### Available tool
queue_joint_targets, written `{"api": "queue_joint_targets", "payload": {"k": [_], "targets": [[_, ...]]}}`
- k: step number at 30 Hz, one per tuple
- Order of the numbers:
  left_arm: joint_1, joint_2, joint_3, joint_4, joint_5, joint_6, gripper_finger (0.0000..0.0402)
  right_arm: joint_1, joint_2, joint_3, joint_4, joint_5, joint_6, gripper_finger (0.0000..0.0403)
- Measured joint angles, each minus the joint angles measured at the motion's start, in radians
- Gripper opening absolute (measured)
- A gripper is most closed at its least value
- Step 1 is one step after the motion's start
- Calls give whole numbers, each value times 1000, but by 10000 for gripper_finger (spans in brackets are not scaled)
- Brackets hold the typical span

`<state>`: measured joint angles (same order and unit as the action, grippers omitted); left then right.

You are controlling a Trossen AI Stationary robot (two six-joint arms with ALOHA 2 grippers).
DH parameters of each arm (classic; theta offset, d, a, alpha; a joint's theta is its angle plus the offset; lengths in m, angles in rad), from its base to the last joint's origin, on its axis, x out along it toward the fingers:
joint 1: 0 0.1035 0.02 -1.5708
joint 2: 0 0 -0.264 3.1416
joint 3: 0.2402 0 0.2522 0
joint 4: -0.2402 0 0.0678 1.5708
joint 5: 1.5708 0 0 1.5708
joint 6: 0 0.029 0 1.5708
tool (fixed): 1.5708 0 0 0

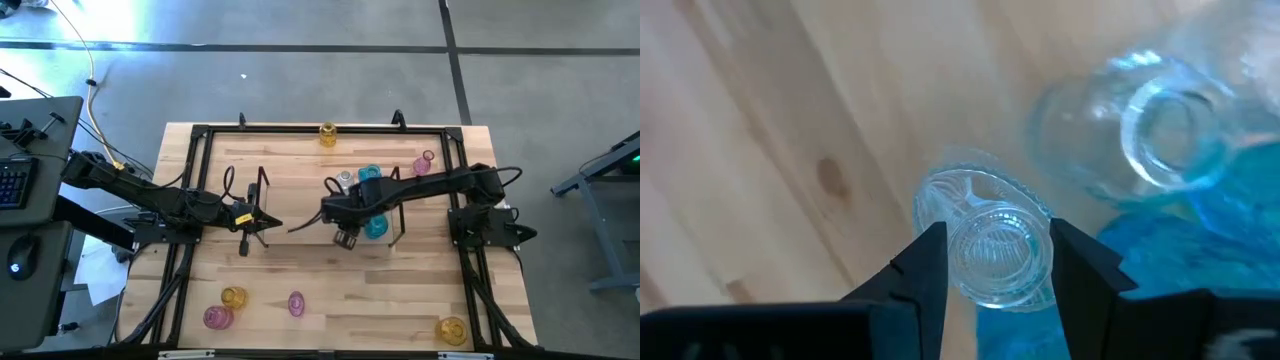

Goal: Sort vases onto shelf
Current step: Put the transparent vase aligned with the other transparent vases on the shelf

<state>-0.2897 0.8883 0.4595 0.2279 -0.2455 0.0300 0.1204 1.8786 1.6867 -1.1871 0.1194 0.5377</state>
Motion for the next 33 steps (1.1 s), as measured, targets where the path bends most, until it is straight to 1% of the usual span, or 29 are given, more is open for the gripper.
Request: {"api": "queue_joint_targets", "payload": {"k": [5, 16, 26, 33], "targets": [[0, 0, 0, 0, 0, -2, 1, -11, 0, 0, -11, -21, 73, 119], [0, 0, 0, 0, 0, -19, 1, -11, 0, 0, -25, -22, 214, 119], [0, 0, -1, -10, 0, -26, 1, -11, 38, 0, -5, -22, 257, 119], [0, 0, -1, -23, 0, -47, 1, -11, 42, 0, -6, -22, 250, 123]]}}
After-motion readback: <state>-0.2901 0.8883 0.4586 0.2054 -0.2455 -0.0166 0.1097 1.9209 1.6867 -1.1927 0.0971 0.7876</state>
